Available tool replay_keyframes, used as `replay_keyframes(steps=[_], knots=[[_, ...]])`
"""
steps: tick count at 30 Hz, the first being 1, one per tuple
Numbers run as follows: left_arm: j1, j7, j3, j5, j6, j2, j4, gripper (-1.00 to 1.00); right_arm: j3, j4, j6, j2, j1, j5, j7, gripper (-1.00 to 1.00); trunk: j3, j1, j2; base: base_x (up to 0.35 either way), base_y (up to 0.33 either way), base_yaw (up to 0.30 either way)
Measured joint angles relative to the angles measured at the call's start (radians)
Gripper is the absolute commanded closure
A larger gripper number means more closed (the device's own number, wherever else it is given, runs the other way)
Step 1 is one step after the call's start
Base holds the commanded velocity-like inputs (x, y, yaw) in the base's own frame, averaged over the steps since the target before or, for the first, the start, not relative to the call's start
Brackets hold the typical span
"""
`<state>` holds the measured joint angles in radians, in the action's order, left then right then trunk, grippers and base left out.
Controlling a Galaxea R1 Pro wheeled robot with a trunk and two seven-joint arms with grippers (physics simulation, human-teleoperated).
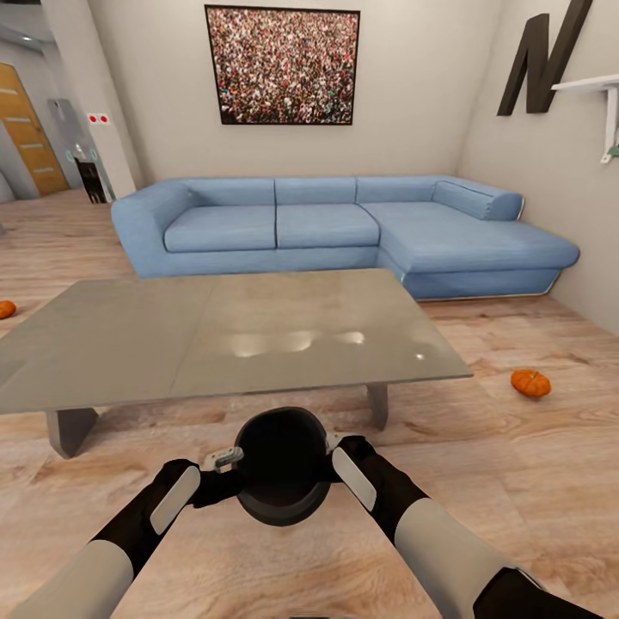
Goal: Place each of the two pumpkins and all three candles from the living room inside a cabinet in the living room (use any cabinet), then make sure every cabinet is closed, and position the cauldron so it is next to a table in the living room.
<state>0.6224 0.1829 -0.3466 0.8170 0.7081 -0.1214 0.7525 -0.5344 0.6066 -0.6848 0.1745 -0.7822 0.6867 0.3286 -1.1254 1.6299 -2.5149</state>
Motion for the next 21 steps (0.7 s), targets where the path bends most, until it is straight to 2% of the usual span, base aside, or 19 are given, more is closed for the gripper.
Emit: replay_keyframes(steps=[11,21], knots=[[0.000,0.002,-0.001,0.001,0.000,0.000,0.000,1.00,0.001,-0.002,0.000,0.000,0.000,-0.003,-0.004,1.00,0.000,0.000,0.000,0.009,0.000,0.000],[0.000,0.001,-0.002,0.000,0.001,0.000,0.000,1.00,0.001,-0.004,0.001,0.000,0.000,-0.003,-0.005,1.00,-0.039,0.005,-0.002,0.000,0.000,0.000]])
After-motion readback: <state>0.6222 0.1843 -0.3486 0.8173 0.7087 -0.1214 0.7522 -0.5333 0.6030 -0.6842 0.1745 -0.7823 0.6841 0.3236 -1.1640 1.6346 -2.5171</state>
